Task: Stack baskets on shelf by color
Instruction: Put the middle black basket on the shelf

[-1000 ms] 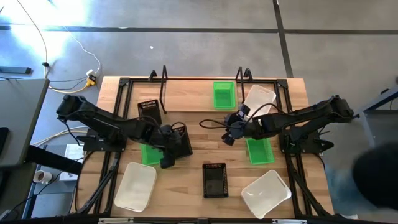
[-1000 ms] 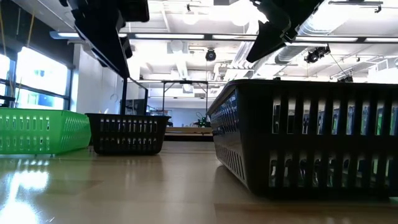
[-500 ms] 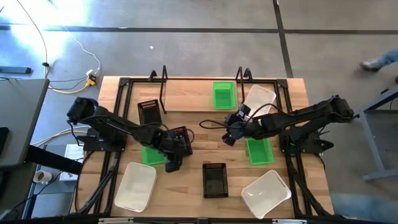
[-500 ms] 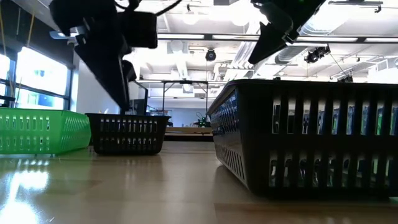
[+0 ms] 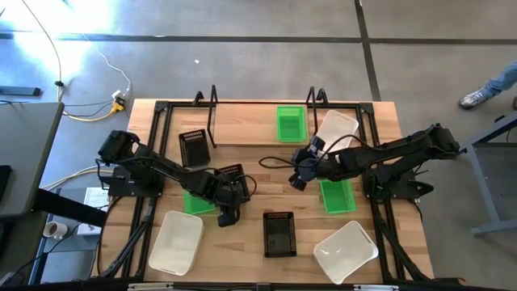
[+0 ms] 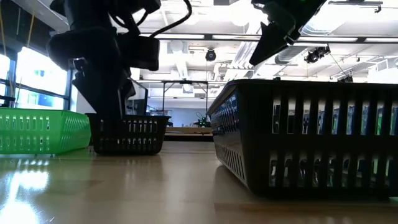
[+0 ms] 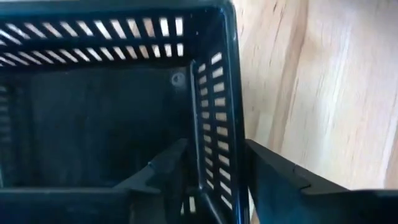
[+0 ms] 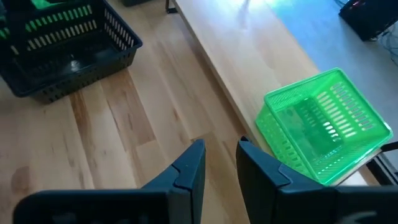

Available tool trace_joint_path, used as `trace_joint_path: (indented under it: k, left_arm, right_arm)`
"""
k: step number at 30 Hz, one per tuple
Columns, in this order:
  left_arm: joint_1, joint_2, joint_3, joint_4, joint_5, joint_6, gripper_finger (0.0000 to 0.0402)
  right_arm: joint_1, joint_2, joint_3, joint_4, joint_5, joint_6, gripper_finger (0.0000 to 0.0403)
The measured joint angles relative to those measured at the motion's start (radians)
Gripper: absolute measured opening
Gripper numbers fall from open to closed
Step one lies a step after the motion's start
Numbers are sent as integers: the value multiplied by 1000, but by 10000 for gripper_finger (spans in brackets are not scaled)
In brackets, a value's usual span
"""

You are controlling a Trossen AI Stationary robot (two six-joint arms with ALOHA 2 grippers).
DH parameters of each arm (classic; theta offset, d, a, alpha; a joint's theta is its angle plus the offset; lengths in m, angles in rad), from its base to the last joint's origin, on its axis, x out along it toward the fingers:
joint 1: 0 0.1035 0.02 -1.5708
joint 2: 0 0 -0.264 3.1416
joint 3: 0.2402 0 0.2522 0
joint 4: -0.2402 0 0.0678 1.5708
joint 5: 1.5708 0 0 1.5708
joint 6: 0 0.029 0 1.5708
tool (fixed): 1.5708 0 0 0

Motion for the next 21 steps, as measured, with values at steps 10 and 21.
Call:
trace_joint_path:
  k: [10, 21]
  left_arm:
    - [-6, -54, 0, 18, -13, 56, 12]
    - [-6, -225, 0, -3, -41, 176, 7]
  right_arm:
    - [33, 0, 0, 5, -8, 24, 79]
    - [109, 0, 1, 25, -8, 167, 79]
